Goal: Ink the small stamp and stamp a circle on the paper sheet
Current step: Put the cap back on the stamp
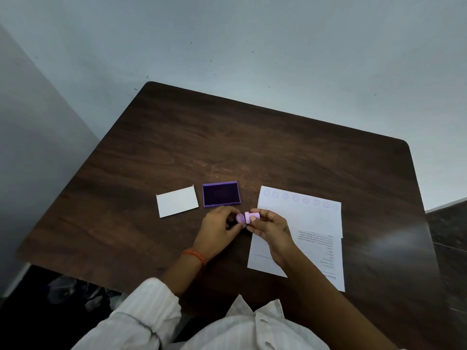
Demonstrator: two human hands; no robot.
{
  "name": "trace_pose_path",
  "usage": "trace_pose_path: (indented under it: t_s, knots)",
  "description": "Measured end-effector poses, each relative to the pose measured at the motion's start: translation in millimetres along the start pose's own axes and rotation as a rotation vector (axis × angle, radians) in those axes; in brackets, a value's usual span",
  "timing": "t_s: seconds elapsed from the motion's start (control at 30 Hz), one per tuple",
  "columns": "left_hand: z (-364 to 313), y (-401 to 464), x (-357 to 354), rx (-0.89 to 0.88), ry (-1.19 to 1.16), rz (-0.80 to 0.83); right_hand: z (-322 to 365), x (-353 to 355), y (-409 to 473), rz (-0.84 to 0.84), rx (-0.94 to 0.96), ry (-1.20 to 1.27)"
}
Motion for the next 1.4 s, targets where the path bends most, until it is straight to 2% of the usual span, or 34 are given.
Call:
trace_pose_path:
  t_s: [0.7,0.97,1.2,1.4]
  knots:
    - [-9,0,8,-0.007,-0.041,-0.025,11,2,5,-0.011,0.170,-0.352]
    - [-13,1,12,-0.011,-0.073,-0.045,9,-2,3,0.081,0.109,-0.243]
    - [-12,-1,13,-0.017,-0.119,-0.078,3,-3,5,0.032,0.028,-0.203]
    - [-7,-2,14,-0.007,-0.125,-0.081,12,-4,-3,0.157,0.035,-0.082]
Point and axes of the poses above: each hand's wrist, its own y-axis towards the middle knuckle, its own x-axis out of the back of the hand, z = x × y, the point moved 6 cm from there along y, towards the middle knuckle, and after that the axes turned 14 degrees about -x, right-handed, at the moved point
